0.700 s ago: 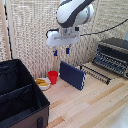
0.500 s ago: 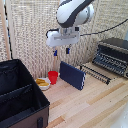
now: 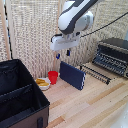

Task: Gently maneuver your gripper in the book's direction. Confidently hold the book by angling your gripper properly. Relocate the book to the caddy. Pinpoint the back pocket of the caddy and set the book down inside it.

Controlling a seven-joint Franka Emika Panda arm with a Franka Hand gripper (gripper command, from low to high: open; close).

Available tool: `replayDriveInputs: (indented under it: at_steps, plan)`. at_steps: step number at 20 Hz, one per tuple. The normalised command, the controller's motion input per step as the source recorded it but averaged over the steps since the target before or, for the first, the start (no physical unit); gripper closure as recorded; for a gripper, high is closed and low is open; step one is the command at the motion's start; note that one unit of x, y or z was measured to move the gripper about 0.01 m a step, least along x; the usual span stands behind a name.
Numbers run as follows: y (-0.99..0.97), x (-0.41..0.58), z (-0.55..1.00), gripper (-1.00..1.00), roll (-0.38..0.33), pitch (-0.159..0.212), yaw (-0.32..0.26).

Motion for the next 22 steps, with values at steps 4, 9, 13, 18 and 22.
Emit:
replayDriveInputs:
  at_steps: [4, 9, 13, 18, 22]
  plan:
    - [-0.49, 0.144, -0.15, -1.0, 0.0, 0.0, 0.078]
    - [-0.42, 0.117, -0.23, -1.0, 0.0, 0.0, 0.002]
    - [-0.35, 0.152, -0.27, -1.0, 0.0, 0.005, 0.0]
    - [-0.26, 0.156, -0.27, -1.0, 0.0, 0.028, 0.0]
    - [-0.13, 0.116, -0.23, -1.0, -0.015, 0.05, 0.0]
